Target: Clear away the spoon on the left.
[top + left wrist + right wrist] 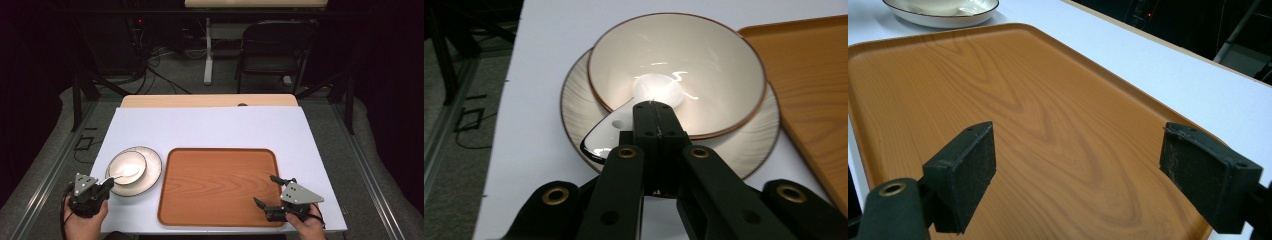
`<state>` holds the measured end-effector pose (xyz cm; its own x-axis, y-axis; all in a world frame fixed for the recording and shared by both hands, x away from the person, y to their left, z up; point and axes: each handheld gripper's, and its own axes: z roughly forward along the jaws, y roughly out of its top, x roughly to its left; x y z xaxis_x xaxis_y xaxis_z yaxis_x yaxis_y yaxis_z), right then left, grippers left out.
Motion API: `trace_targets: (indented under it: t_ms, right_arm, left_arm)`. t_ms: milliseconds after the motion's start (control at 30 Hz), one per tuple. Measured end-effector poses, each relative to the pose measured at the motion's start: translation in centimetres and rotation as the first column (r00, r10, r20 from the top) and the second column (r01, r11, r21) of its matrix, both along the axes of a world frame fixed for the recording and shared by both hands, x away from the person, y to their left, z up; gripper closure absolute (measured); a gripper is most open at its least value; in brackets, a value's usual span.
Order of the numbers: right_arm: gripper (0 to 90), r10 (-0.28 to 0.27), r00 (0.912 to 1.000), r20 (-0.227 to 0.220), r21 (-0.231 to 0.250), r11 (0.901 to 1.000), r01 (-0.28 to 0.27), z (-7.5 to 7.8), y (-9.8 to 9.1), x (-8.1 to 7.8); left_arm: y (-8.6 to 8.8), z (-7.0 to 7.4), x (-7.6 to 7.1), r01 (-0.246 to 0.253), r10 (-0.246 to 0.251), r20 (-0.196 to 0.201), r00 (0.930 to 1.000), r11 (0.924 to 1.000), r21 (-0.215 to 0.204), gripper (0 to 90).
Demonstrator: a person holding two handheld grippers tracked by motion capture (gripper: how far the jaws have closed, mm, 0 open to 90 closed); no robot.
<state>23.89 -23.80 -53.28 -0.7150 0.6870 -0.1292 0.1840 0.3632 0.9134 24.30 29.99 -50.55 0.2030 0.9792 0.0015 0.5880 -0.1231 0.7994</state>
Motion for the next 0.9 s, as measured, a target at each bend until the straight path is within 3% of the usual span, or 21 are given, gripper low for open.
trace_targets:
  t_ms: [267, 700, 900]
  right_arm:
    - [14.4, -0.003, 1.0, -0.003, 0.001, 1.0, 0.003, 0.0, 0.0, 0.0]
    - [14.4, -0.004, 1.0, -0.004, -0.001, 1.0, 0.004, 0.0, 0.0, 0.1]
    - [14.3, -0.003, 1.0, -0.003, 0.0, 1.0, 0.003, 0.0, -0.1, 0.1]
  left_arm:
    - [1.5, -0.1, 1.5, -0.057, 0.056, 0.021, 0.9982, 0.998, 0.028, 90.0]
    - [2.8, 0.2, 4.6, -0.103, 0.103, 0.045, 0.9937, 0.9946, 0.004, 90.0]
    - [2.8, 0.1, 4.9, -0.101, 0.101, 0.045, 0.9938, 0.9948, -0.014, 90.0]
